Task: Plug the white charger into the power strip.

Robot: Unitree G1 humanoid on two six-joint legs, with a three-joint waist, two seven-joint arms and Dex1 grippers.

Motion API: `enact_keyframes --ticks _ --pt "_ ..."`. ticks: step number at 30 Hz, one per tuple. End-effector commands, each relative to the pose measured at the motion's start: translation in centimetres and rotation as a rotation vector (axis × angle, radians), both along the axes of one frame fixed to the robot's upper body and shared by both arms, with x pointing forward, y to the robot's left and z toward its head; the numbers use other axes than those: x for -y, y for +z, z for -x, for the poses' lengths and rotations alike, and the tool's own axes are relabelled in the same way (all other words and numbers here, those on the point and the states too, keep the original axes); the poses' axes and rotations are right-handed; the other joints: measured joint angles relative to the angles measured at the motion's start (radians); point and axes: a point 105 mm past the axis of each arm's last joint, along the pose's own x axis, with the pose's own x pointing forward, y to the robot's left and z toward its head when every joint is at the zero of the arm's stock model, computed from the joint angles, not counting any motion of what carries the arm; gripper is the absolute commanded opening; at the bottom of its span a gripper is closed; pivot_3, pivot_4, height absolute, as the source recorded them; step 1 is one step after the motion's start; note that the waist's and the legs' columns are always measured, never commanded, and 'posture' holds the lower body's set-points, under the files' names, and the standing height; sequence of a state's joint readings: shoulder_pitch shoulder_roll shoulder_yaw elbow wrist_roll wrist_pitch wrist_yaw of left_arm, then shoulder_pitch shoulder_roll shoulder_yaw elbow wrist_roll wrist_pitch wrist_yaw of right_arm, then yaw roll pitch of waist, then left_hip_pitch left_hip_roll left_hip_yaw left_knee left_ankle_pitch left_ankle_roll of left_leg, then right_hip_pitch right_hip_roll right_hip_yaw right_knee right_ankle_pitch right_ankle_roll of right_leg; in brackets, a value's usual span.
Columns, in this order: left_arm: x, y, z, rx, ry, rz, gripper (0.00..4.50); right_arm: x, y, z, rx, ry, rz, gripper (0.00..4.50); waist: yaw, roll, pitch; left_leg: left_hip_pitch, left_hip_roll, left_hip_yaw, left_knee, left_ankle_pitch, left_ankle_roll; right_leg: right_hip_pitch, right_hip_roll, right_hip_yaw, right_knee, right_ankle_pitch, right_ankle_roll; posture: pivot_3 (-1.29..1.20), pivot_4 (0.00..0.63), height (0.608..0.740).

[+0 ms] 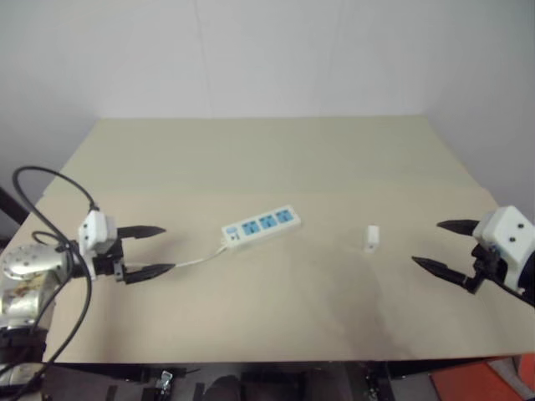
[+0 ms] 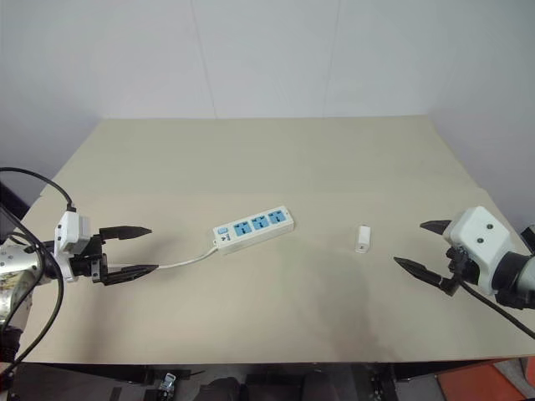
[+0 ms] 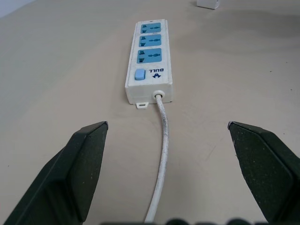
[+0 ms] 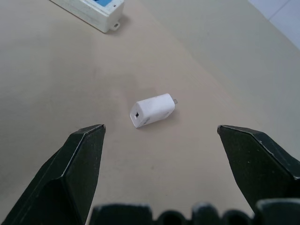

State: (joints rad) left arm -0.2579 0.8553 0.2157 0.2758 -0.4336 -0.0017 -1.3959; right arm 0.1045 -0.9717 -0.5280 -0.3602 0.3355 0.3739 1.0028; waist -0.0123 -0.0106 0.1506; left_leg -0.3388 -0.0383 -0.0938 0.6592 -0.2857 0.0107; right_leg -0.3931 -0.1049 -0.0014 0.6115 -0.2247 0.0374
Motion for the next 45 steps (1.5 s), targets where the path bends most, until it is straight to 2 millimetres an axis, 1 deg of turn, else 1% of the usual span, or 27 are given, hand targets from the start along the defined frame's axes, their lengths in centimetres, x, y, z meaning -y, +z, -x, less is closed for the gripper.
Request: enact_keyframes --ticks 1,11,14,16,18,21,23,26,29,33,38,41,45 --pt "0.0 0.7 -0.2 0.038 -0.003 0.002 4.49 0.3 1.3 0.3 0.063 0.004 0.037 4.5 0.0 0.0 0.0 0.0 0.0 0.0 0.0 0.0 0.0 0.0 0.0 0.0 0.0 0.0 0.0 0.0 0.15 0.74" --pt "0.1 0.6 -0.9 0.048 -0.004 0.001 4.49 0.1 0.8 0.6 0.074 0.014 0.036 4.5 0.0 0.0 0.0 0.001 0.0 0.001 0.0 0.0 0.0 0.0 0.0 0.001 0.0 0.0 0.0 0.0 0.15 0.74" --pt "0.4 0.1 -2.1 0.048 0.014 0.056 4.49 -0.1 0.5 0.4 0.071 0.017 0.027 4.5 0.001 0.0 0.0 0.001 0.0 0.001 0.0 0.0 0.0 0.001 0.0 0.001 0.0 0.0 0.0 0.0 0.15 0.74" --pt "1.2 -0.5 -3.2 0.047 0.002 0.105 4.49 -0.5 0.5 0.1 0.079 0.027 0.019 4.5 0.006 0.0 0.0 0.002 -0.001 0.001 0.0 0.0 0.0 0.002 0.0 0.001 0.0 0.0 0.0 0.0 0.15 0.74" --pt "2.2 -1.0 -4.2 0.033 -0.031 0.148 4.49 -1.1 0.5 -0.3 0.09 0.041 0.014 4.5 0.007 0.0 0.0 0.002 -0.002 0.001 0.001 0.0 0.0 0.003 0.001 0.001 0.0 0.0 0.001 0.0 0.15 0.74" --pt "4.1 -2.1 -5.5 0.003 -0.1 0.121 4.49 -2.7 0.8 -0.7 0.106 0.086 -0.011 4.5 0.006 -0.002 0.001 0.001 -0.002 0.002 0.001 0.0 0.0 0.003 0.001 0.001 0.0 0.001 0.001 0.0 0.15 0.74" --pt "4.8 -2.5 -6.2 -0.002 -0.119 0.103 4.49 -3.6 0.9 -0.9 0.111 0.116 -0.018 4.5 0.004 -0.002 0.001 0.001 -0.002 0.002 0.001 0.0 0.0 0.002 0.002 0.001 0.0 0.001 0.001 0.0 0.15 0.74" --pt "6.3 -3.1 -7.2 -0.011 -0.143 0.091 4.49 -6.0 1.1 -1.1 0.129 0.182 -0.038 4.5 -0.002 -0.003 0.002 0.001 -0.002 0.002 0.001 0.0 0.0 0.002 0.002 0.001 -0.001 0.001 0.001 0.0 0.15 0.74" --pt "7.1 -3.1 -8.0 -0.01 -0.131 0.107 4.49 -7.5 1.3 -1.2 0.146 0.207 -0.059 4.5 -0.003 -0.003 0.002 0.001 -0.002 0.002 0.001 0.0 0.001 0.002 0.002 0.001 -0.001 0.001 0.001 0.0 0.15 0.74" --pt "8.1 -3.5 -8.2 -0.03 -0.156 0.088 4.49 -8.9 1.5 -1.2 0.157 0.22 -0.081 4.5 -0.001 -0.003 0.002 0.0 -0.002 0.002 0.001 -0.001 0.001 0.001 0.002 0.001 0.0 0.001 0.001 0.0 0.15 0.74" --pt "8.7 -4.4 -8.7 -0.029 -0.118 0.041 4.49 -10.8 2.0 -0.7 0.173 0.245 -0.104 4.5 0.0 -0.003 0.002 0.0 -0.002 0.002 0.001 -0.001 0.001 0.001 0.002 0.001 0.0 0.001 0.001 0.0 0.15 0.74" --pt "9.1 -4.8 -9.0 -0.033 -0.101 0.032 4.49 -11.3 2.0 -0.4 0.17 0.248 -0.11 4.5 0.0 -0.004 0.002 0.0 -0.002 0.002 0.001 -0.001 0.001 0.001 0.002 0.001 0.0 0.001 0.001 0.0 0.15 0.74" --pt "10.0 -5.4 -9.4 -0.037 -0.071 0.031 4.49 -11.4 1.7 -0.1 0.159 0.238 -0.114 4.5 0.003 -0.004 0.002 0.0 -0.002 0.002 0.002 -0.001 0.001 0.001 0.002 0.001 0.0 0.001 0.001 0.0 0.15 0.74"
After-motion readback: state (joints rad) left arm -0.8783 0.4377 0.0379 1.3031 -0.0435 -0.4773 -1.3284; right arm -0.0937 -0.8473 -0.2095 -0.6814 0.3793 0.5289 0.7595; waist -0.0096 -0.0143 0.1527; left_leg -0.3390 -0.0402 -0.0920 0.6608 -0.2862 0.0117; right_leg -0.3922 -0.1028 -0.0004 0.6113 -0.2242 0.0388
